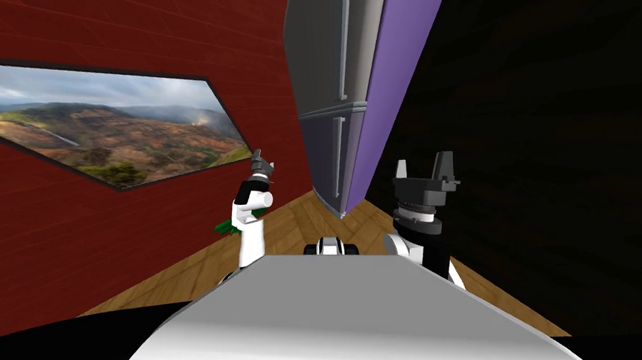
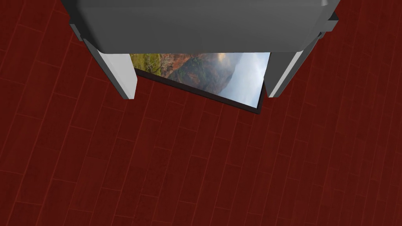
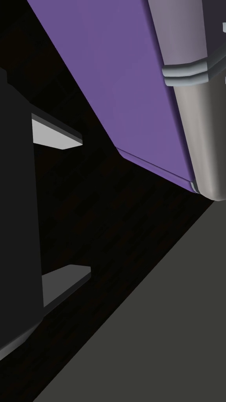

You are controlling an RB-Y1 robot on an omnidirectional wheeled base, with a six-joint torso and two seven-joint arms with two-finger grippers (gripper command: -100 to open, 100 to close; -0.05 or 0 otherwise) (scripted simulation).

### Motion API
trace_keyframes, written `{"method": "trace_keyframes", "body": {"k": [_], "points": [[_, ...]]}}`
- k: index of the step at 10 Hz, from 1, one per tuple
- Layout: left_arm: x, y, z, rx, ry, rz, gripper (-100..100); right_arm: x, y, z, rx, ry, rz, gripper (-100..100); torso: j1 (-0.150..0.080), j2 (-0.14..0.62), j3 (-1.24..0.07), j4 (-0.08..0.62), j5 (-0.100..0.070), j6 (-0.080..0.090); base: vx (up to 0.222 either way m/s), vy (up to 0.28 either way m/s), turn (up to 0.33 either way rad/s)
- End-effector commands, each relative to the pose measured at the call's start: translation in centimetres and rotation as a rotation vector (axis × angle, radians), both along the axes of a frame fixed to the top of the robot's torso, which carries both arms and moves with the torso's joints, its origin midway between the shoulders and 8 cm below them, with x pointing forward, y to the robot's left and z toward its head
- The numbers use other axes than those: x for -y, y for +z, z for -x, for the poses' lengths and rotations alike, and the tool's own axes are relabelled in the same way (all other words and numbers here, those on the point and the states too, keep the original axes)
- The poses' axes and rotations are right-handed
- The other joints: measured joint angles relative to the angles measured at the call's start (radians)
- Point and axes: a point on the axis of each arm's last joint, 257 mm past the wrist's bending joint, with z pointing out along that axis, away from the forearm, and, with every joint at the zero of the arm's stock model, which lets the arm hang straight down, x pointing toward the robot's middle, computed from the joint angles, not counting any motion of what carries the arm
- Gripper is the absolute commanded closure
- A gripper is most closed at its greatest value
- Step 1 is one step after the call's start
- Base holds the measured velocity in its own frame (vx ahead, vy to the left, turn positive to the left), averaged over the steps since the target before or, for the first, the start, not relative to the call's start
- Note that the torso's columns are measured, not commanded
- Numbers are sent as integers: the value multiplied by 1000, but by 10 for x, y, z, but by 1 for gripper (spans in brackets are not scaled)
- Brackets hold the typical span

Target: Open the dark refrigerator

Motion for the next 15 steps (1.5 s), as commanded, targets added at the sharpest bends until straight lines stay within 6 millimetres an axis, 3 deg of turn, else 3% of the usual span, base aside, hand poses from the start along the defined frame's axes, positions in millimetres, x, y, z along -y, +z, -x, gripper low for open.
{"method": "trace_keyframes", "body": {"k": [1, 6, 15], "points": [[-3, 7, -12, -21, -12, 46, -100, 0, 0, 0, 0, 0, 0, 0, 3, 0, 0, 0, 1, 0, 15, -87, 140], [0, 20, -34, -62, -48, 131, -100, 0, 0, 0, 0, 0, 0, 0, -1, 0, 0, 0, 0, 0, 18, -90, 90], [30, 46, -70, -164, -143, 261, -100, 0, 0, 0, 0, 0, 0, 0, 2, 1, 0, 0, 1, 0, 14, -81, 59]]}}
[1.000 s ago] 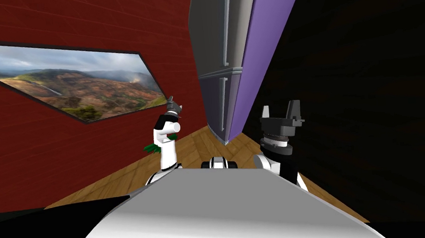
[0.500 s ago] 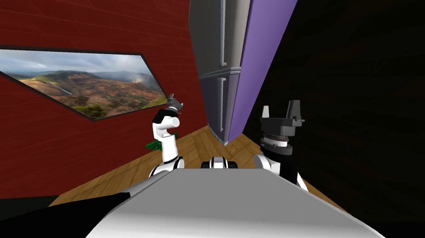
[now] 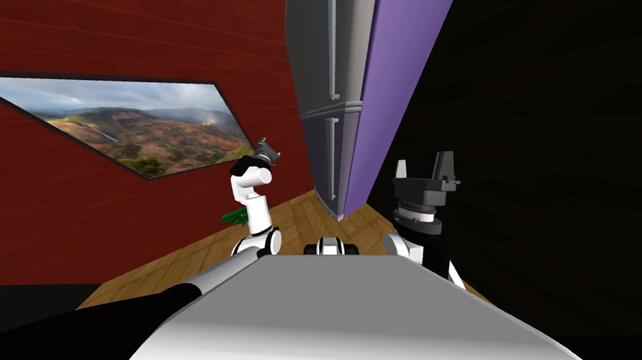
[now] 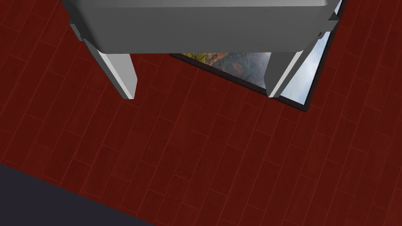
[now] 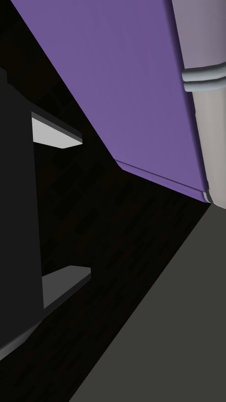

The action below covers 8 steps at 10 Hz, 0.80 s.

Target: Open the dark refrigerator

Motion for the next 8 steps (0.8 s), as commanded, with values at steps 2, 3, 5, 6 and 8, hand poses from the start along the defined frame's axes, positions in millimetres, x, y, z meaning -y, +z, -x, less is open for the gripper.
{"method": "trace_keyframes", "body": {"k": [2, 3, 5, 6, 8], "points": [[17, 11, -14, -48, -53, 60, -100, 0, 0, 0, 0, 0, 0, 0, -3, -2, -1, 0, -1, 0, 25, -94, 58], [18, 9, -15, -57, -54, 60, -100, 0, 0, 0, 0, 0, 0, 0, -1, -1, -1, 0, -1, 0, 3, -36, -3], [31, 15, -23, -89, -91, 96, -100, 0, 0, 0, 0, 0, 0, 0, 0, 0, 0, 0, 0, 0, 13, -55, 48], [43, 21, -29, -105, -120, 127, -100, 0, 0, 0, 0, 0, 0, 0, -1, -1, 0, 0, 0, 0, 17, -82, 55], [59, 24, -36, -144, -157, 156, -100, 0, 0, 0, 0, 0, 0, 0, -2, -1, -1, 0, -1, 0, 24, -79, 32]]}}
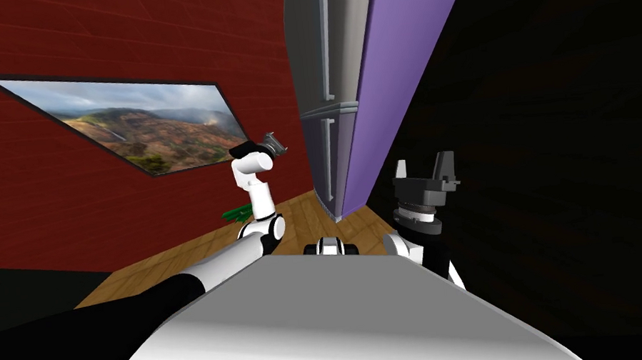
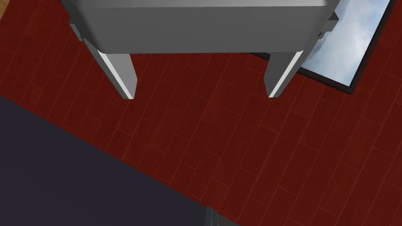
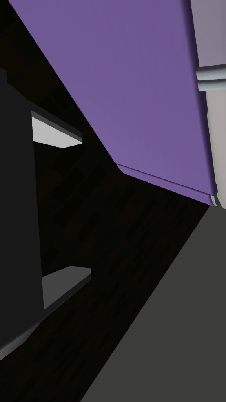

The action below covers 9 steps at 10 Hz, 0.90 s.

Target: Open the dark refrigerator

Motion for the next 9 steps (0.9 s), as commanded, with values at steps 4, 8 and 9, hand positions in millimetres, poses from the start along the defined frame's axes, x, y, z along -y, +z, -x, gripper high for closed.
{"method": "trace_keyframes", "body": {"k": [4, 8, 9], "points": [[53, 18, -16, -102, -119, 78, -100, 0, 0, 0, 0, 0, 0, 0, 2, 1, 0, 0, 1, 0, 24, -59, 17], [74, 21, -17, -159, -162, 91, -100, 0, 0, 0, 0, 0, 0, 0, 1, 0, 0, 0, 0, 0, 14, -34, 7], [90, 22, -19, -194, -193, 104, -100, 0, 0, 0, 0, 0, 0, 0, 0, 0, 0, 0, 0, 0, 28, -46, 3]]}}
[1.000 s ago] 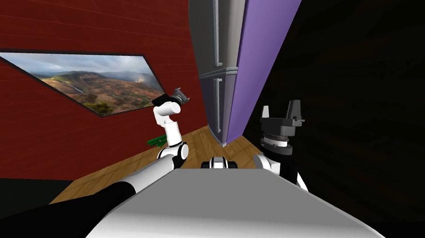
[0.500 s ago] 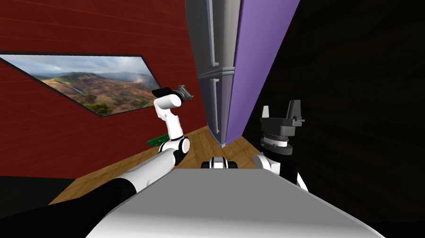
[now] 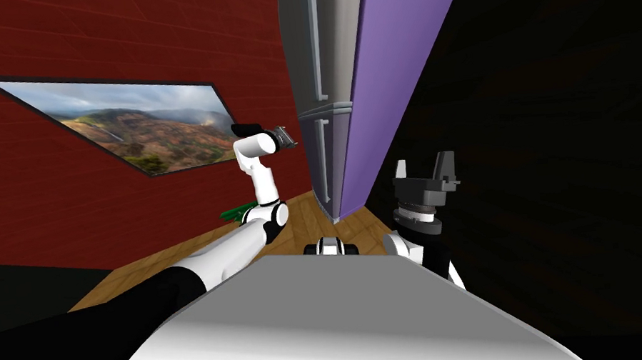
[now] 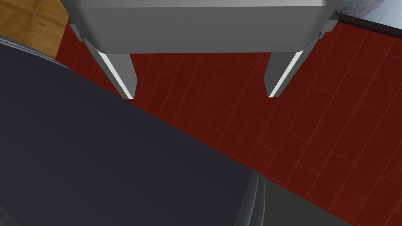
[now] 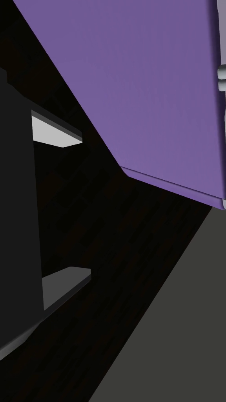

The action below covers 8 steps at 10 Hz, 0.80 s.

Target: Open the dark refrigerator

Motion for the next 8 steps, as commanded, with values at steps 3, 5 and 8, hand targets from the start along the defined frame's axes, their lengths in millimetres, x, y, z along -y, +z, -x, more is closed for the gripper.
{"method": "trace_keyframes", "body": {"k": [3, 5, 8], "points": [[40, 9, -1, -81, -75, 21, -100, 0, 0, 0, 0, 0, 0, 0, 0, 0, 0, 0, 0, 0, 24, -40, -1], [57, 13, 0, -115, -106, 26, -100, 0, 0, 0, 0, 0, 0, 0, 0, 1, 1, 0, 0, 0, 19, -40, -3], [86, 20, 5, -179, -155, 26, -100, 0, 0, 0, 0, 0, 0, 0, -1, 0, 0, 0, 0, 0, 32, -44, -7]]}}
